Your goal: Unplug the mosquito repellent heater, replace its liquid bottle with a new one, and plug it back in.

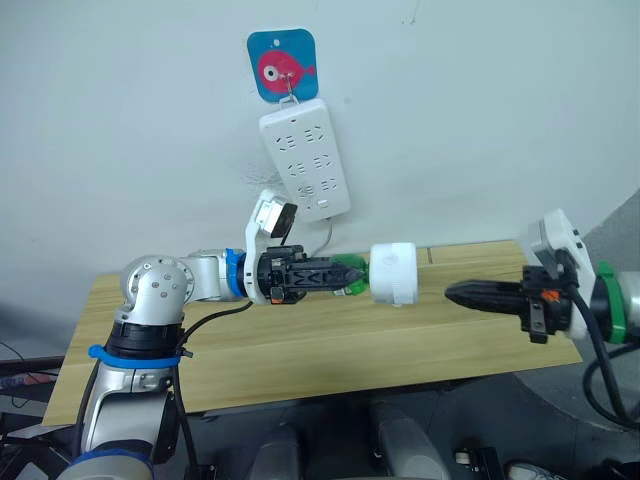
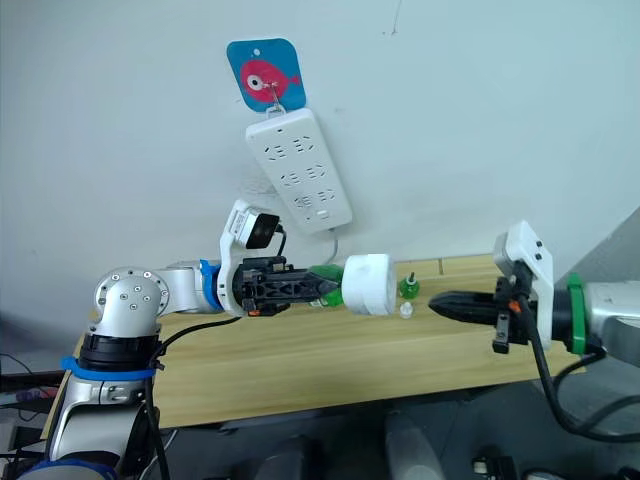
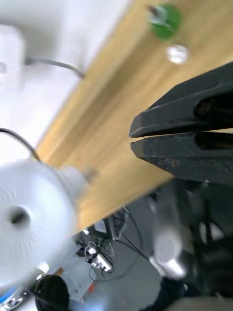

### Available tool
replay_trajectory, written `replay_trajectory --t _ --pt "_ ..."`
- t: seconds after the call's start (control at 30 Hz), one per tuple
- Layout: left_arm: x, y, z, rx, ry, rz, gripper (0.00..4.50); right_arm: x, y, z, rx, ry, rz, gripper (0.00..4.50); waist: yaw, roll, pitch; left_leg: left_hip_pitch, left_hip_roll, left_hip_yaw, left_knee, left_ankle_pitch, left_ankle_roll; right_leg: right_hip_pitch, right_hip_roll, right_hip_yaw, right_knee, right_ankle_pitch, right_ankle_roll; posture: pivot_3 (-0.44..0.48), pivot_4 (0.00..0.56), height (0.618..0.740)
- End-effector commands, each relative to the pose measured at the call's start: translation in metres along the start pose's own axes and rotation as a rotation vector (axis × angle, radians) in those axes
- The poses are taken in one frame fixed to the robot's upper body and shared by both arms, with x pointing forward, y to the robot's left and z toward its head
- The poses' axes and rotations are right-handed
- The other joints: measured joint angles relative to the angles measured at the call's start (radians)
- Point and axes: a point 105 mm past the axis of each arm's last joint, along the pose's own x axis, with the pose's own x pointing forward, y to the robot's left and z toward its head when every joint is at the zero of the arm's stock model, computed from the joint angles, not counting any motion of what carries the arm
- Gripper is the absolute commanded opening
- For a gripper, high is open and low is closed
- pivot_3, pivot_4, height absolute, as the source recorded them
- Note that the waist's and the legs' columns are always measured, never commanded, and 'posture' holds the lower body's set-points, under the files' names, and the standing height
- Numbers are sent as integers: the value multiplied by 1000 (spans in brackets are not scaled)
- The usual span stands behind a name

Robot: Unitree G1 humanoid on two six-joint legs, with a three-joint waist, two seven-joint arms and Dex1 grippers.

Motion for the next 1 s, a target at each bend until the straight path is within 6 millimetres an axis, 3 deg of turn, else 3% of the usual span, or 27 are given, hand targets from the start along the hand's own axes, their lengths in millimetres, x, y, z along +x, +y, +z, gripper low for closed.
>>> replay_trajectory --t 0.03,0.1,0.23,0.53,0.77,1.0 --pt "2 -8 4 20 28 -42 2334 12 -9 8 -65 -26 -11 0 -3 1 -1 0 0 0 0 0 0 0 0 0 0 0 0 -210 135 740" --pt "2 -8 3 20 32 -44 2334 18 -8 12 -83 -37 16 0 -6 1 -1 0 0 0 0 0 0 -1 -1 0 1 0 0 -209 134 740" --pt "3 -7 5 26 17 -38 2334 30 14 19 -85 -58 140 0 -6 1 -1 -1 -1 -5 0 0 0 -1 -2 0 1 0 0 -205 136 740" --pt "4 6 11 65 -63 35 2334 35 48 26 -33 -83 255 0 -5 0 -1 1 -3 -8 1 0 0 -2 -8 -1 9 0 0 -204 143 740" --pt "3 16 7 116 -54 105 2334 32 53 40 11 -145 249 0 -7 0 -1 1 -3 -7 1 0 0 -2 -8 -1 10 0 0 -208 147 740" --pt "8 16 -5 177 29 100 2334 30 37 62 86 -244 175 0 -13 0 -1 1 -3 -7 1 0 0 -2 -7 -1 10 0 0 -210 149 740"
